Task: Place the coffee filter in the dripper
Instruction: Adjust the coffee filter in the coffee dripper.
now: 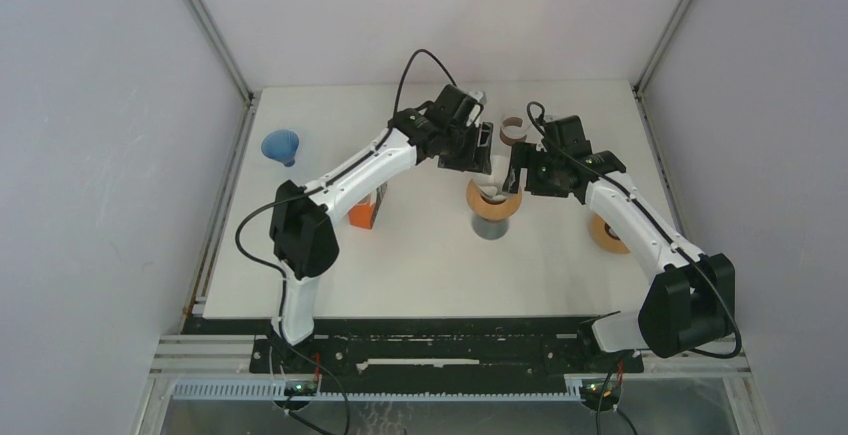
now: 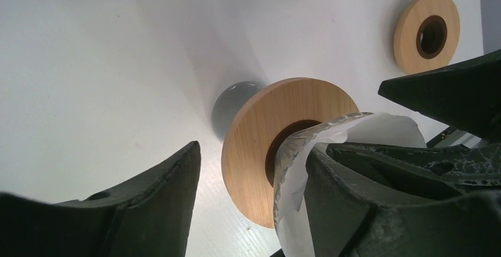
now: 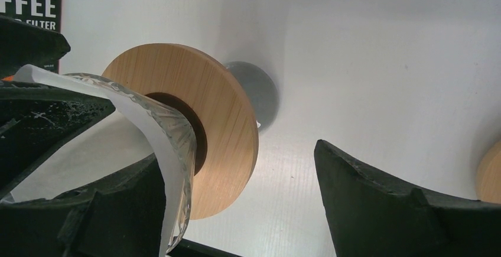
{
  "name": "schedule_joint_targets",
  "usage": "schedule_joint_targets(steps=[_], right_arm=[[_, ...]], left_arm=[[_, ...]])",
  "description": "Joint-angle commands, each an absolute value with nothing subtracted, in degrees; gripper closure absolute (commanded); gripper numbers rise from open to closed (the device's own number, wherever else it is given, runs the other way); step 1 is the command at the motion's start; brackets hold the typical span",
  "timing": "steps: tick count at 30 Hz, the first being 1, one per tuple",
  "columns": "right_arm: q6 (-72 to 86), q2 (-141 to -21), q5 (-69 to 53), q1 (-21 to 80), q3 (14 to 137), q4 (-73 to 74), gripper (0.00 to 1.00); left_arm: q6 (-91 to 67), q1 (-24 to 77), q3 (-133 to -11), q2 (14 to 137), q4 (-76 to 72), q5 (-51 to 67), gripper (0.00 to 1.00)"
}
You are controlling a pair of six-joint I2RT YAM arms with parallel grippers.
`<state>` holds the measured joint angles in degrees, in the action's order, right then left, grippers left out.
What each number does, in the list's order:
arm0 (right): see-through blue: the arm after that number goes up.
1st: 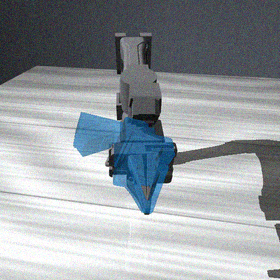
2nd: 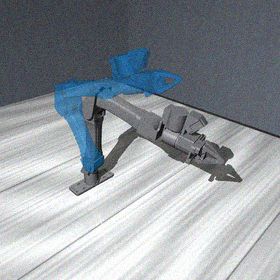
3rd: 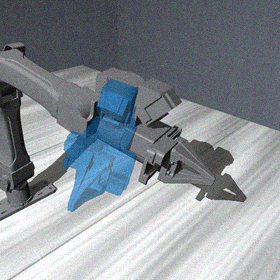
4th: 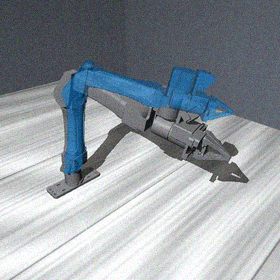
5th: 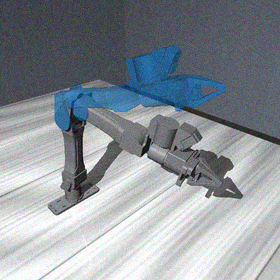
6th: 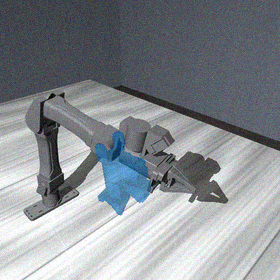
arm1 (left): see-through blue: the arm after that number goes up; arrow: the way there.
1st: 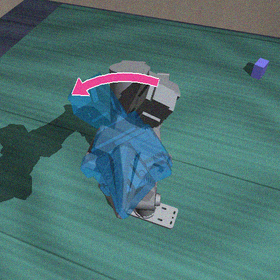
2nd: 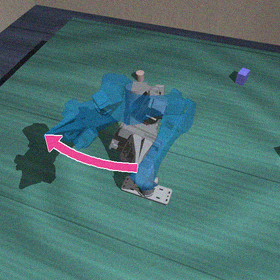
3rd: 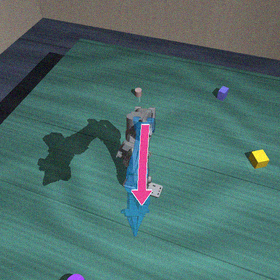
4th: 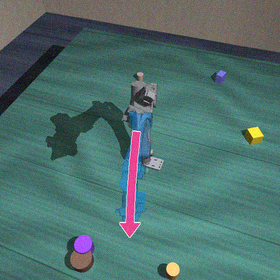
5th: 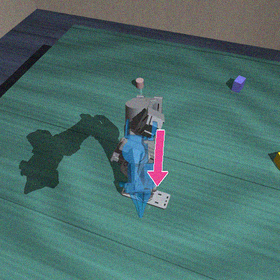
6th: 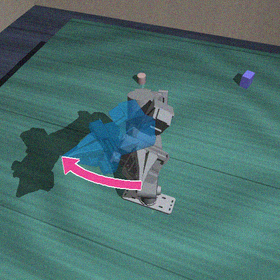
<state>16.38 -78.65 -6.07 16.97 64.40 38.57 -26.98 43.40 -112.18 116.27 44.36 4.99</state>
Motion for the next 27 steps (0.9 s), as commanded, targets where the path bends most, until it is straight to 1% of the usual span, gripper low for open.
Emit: schedule_joint_targets(steps=[1,7,17,27], right_arm=[[15.55,-77.36,-5.86,17.31,64.07,37.98,0.12],[15.56,-77.34,-6.24,17.30,64.12,37.44,0.12],[15.91,-77.78,-6.45,17.27,64.10,37.00,0.12],[16.52,-78.28,-6.42,17.66,64.04,36.72,0.12]], left_arm=[[-26.90,42.76,-114.09,113.54,44.85,2.84,0.31],[-28.29,43.04,-110.67,110.05,44.74,6.35,0.25],[-28.77,45.16,-102.28,105.12,43.92,7.98,0.22],[-27.16,46.62,-101.01,104.46,44.33,8.50,0.21]])
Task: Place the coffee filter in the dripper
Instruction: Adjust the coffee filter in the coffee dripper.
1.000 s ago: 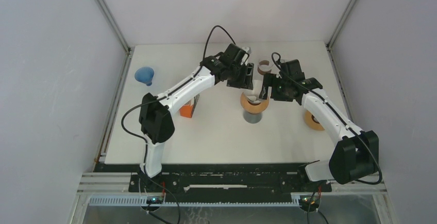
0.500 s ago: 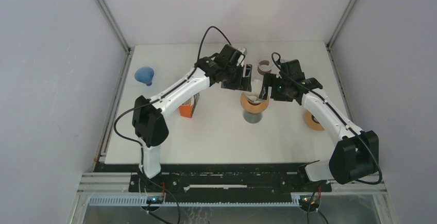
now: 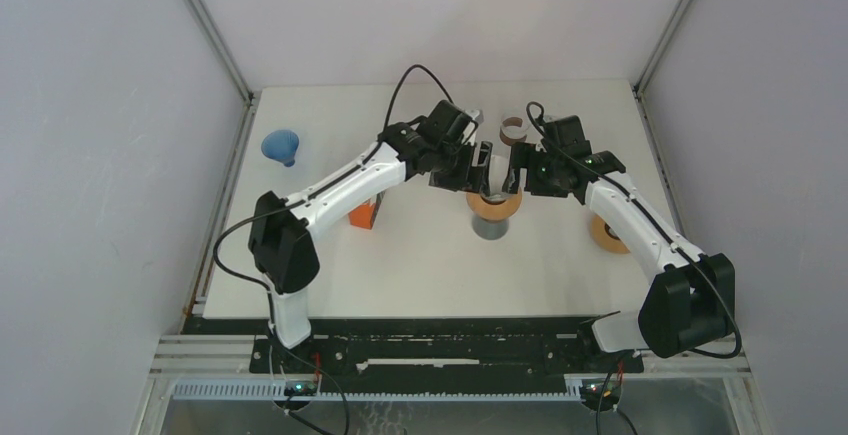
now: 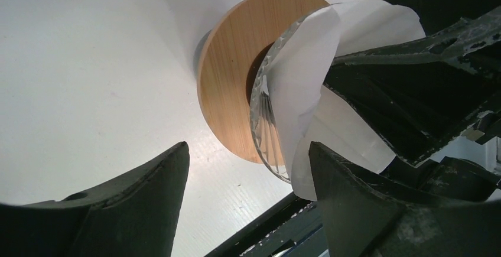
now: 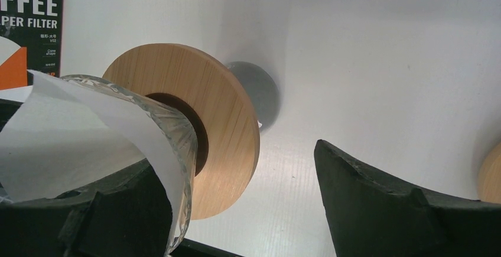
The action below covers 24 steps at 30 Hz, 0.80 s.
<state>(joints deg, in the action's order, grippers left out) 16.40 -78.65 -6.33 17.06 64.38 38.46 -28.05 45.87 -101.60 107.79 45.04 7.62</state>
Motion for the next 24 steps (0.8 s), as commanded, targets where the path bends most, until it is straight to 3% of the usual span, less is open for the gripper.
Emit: schedule_joint_targets(steps=[1,24], right_arm=[[16.52,-78.31,-6.33,17.74,64.10,36.74,0.12],[16.87,-77.95,-5.54,18.54,64.14,37.40,0.12]], left_arm=[[-26.83,46.66,-100.54,104.24,44.64,8.30,0.21],[-29.00,47.40,-104.79,105.73,41.92,9.30,0.19]])
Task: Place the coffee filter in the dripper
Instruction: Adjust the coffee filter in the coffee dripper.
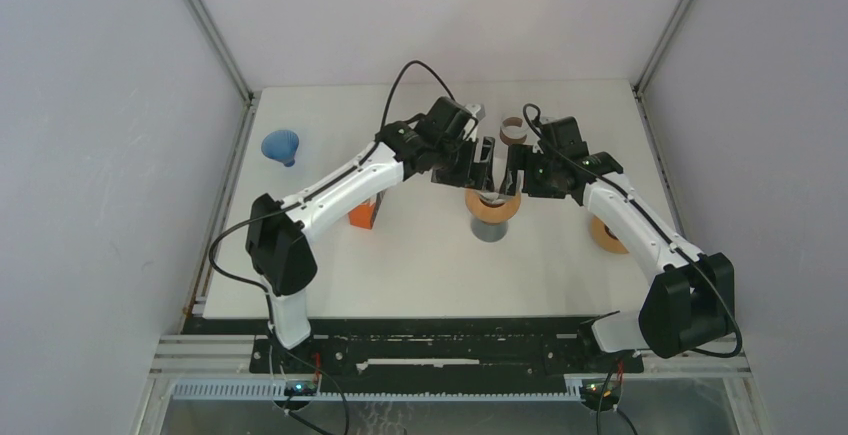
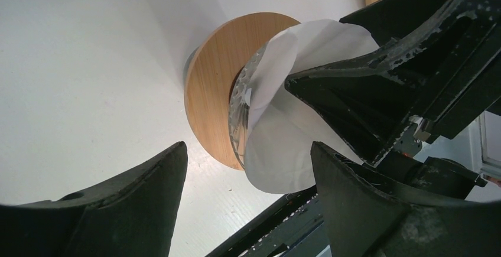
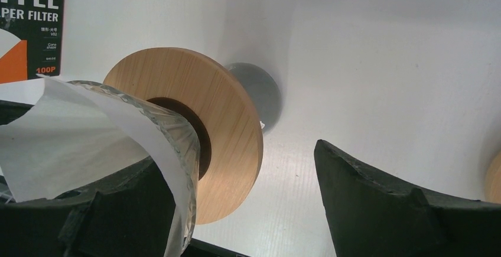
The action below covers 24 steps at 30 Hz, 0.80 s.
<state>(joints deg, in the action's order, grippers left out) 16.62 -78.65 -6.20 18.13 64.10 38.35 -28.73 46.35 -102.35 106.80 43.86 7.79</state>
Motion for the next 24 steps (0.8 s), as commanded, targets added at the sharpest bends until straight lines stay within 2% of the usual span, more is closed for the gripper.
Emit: schedule_joint_targets(steps=[1,10,24], right_arm=[[16.92,-77.96,-5.54,18.54,64.16,37.32,0.12],[17.19,-77.96,-5.40,18.57,64.14,37.17,0.12],[16.97,-77.17,-6.07,18.52,64.82,37.44,0.12]], left_arm=[[-28.80,47.53,-104.58,105.80,42.00,9.42,0.18],[-27.47,48.69,-101.63,106.60,43.65,11.34,0.18],[-29.09,46.52,-102.50,105.33,45.79,7.55,0.19]])
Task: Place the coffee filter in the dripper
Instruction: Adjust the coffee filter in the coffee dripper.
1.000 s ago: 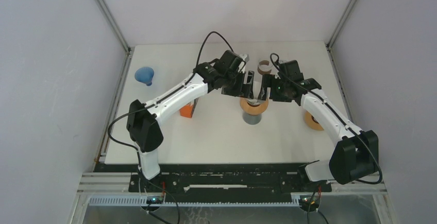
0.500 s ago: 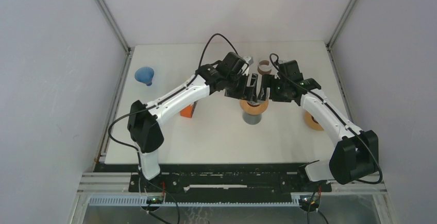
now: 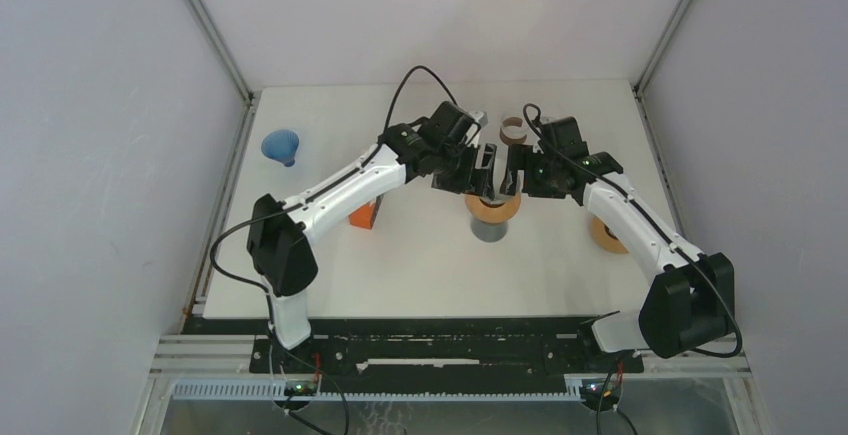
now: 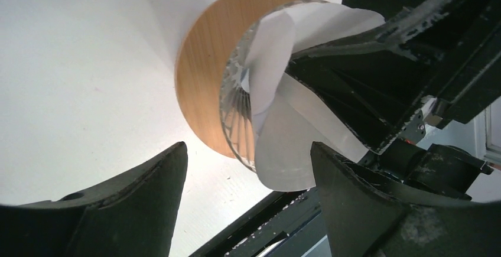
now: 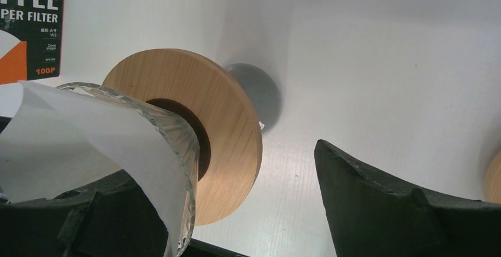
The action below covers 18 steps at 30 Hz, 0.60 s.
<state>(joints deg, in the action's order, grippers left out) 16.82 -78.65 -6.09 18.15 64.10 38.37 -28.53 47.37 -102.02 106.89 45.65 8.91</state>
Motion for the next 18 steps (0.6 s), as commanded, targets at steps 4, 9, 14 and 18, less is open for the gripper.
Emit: schedule_joint_targets(steps=[4,9,14,18], right_arm=[[16.96,-77.00,-6.48,18.54,64.85,37.44,0.12],[17.12,-76.65,-7.38,18.54,65.47,37.47,0.11],[17.76,-76.25,-8.58,18.50,65.52,36.92,0.11],[18.04,-75.65,-8.74,18.54,65.99,36.91,0.10]], left_arm=[[-29.29,46.07,-104.50,105.36,45.92,7.43,0.18],[-28.96,45.56,-107.47,106.64,46.76,7.00,0.18],[-28.20,45.35,-108.38,108.21,47.82,5.83,0.18],[-27.52,45.37,-108.37,109.21,48.72,4.69,0.18]])
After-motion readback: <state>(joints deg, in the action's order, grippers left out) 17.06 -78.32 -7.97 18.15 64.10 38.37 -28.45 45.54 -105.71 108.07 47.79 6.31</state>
